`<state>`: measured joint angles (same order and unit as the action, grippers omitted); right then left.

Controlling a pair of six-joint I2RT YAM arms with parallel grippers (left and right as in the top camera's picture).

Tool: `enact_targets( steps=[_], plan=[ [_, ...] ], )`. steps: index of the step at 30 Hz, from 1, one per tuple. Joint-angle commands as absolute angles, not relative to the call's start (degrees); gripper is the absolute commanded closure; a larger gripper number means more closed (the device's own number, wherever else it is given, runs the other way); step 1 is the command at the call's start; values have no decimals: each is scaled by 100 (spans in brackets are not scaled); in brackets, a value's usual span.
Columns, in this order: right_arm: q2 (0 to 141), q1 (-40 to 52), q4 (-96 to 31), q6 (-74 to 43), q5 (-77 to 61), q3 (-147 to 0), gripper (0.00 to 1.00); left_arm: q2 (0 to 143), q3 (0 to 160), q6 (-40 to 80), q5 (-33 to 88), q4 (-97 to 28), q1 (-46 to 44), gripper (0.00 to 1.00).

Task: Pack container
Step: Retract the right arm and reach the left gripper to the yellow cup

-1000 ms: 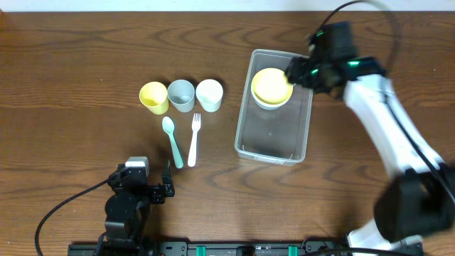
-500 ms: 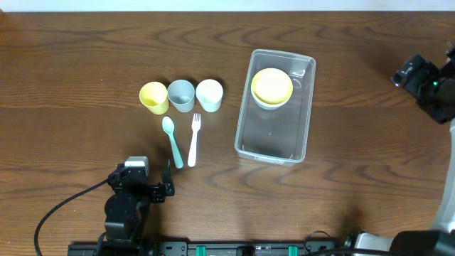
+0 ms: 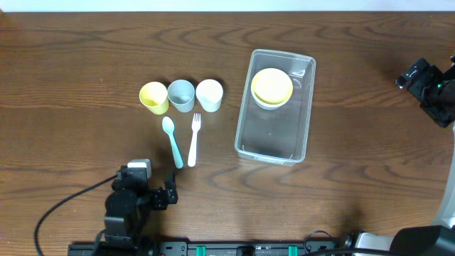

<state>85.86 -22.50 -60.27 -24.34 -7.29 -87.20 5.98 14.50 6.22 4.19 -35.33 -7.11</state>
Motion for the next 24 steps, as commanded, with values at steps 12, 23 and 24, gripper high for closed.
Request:
enact_targets(
  steps=[12, 23, 24],
  plan=[
    [8556, -2285, -6025, -2414, -729, -8720, 1, 6746, 7052, 825, -64, -5103, -272, 2],
    [8556, -2285, -6025, -2414, -731, -8720, 1, 9279, 7920, 827, -43, -5103, 268, 2],
    [8556, -2285, -6025, -2414, -729, -8720, 1, 9391, 7920, 827, -43, -5068, 301, 2]
  ],
)
